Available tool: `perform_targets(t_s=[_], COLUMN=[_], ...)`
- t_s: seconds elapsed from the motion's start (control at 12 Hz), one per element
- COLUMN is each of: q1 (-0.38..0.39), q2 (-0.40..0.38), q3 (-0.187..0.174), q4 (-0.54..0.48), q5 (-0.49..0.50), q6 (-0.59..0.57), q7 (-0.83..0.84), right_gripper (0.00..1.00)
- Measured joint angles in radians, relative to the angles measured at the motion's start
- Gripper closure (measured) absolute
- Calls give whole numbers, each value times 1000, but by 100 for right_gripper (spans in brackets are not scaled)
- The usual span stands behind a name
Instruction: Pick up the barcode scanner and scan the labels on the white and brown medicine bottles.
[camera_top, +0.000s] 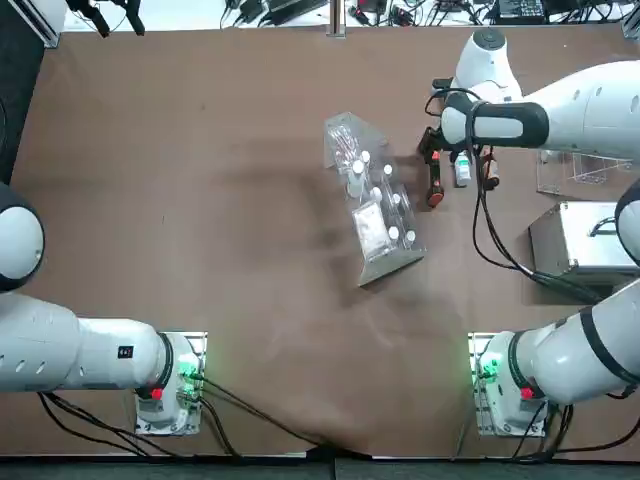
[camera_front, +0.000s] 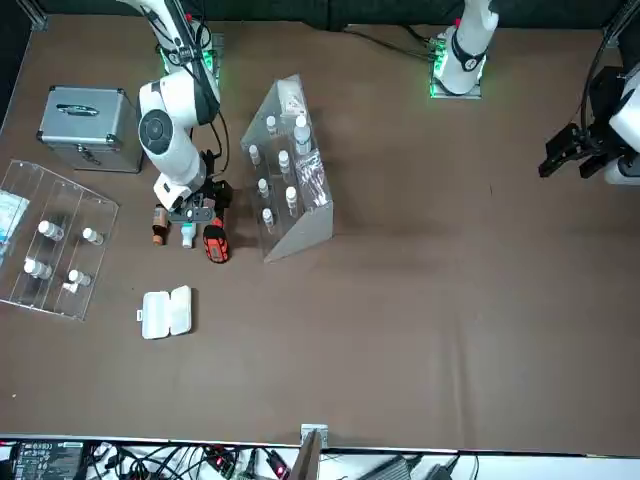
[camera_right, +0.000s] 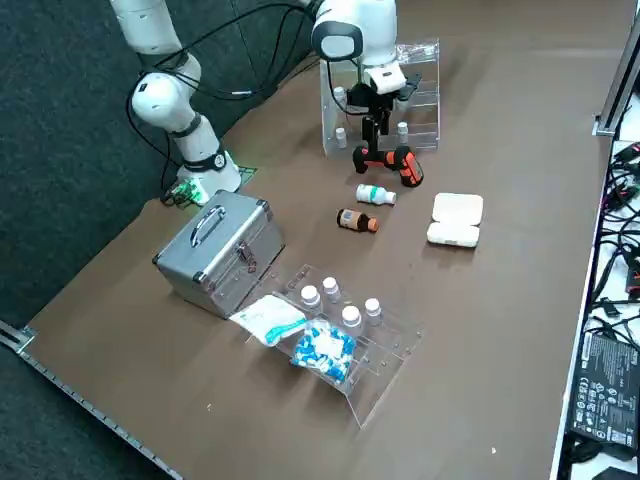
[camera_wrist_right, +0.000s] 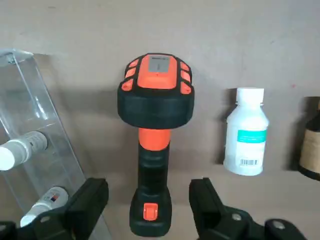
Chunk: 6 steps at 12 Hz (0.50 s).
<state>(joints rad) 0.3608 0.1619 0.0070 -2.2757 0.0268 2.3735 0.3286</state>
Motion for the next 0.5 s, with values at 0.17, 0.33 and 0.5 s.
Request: perform_targets(t_s=[0.17, 0.33, 0.5], q1=[3, 4, 4], q2=[12, 20, 26], q3=[0, 0, 0], q4=[-2, -13, -23], q5=[0, 0, 0], q6=[8, 32, 55], q7=[10, 32, 58], right_gripper=[0, 0, 0])
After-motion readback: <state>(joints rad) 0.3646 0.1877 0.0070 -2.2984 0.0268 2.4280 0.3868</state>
